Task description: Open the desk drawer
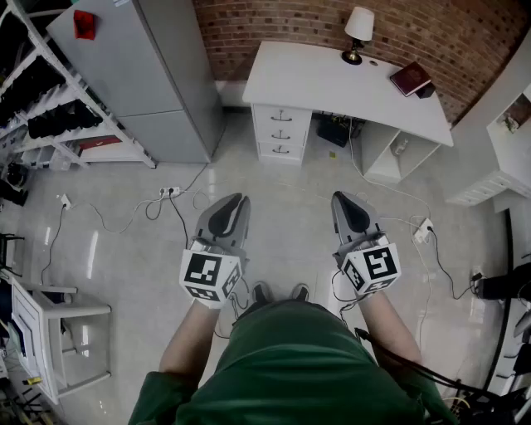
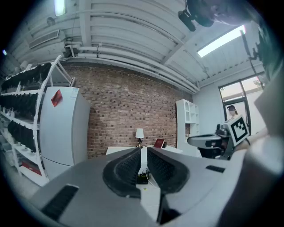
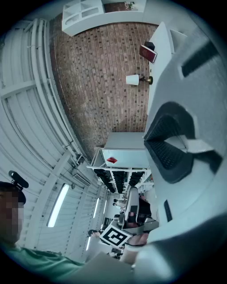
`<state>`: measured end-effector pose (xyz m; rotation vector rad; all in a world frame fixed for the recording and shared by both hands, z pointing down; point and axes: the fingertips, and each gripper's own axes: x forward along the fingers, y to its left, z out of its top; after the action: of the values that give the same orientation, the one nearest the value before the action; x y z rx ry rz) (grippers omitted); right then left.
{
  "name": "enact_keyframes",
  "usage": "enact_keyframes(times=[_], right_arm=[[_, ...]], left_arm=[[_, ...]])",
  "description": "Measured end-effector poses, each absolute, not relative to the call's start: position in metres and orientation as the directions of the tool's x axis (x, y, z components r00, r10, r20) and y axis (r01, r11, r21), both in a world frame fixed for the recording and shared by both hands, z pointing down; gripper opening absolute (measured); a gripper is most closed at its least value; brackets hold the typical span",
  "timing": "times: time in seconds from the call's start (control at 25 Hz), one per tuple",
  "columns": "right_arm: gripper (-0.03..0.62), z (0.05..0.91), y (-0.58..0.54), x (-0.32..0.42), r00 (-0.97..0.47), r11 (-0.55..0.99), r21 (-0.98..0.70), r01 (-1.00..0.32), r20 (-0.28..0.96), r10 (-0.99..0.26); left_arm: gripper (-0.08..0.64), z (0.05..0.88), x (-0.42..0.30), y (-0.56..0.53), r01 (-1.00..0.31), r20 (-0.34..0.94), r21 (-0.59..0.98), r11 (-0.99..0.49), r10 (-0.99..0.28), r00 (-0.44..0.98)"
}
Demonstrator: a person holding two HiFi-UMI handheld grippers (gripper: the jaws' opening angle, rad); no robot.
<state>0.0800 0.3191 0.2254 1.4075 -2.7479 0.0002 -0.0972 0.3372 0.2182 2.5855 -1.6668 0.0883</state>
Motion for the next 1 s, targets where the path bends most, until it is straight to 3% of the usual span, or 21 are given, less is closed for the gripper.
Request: enact_keyframes(times=[1.0], right_arm=[[0.002,0.249,0.307,0.142,-0.628,0.627,-0.040,-0.778,0.073,-0.774]], left_arm=[[0.040,0.252,-0.037,0.341,-0.931,0.183,0.047,-0.361,-0.913,0.364]])
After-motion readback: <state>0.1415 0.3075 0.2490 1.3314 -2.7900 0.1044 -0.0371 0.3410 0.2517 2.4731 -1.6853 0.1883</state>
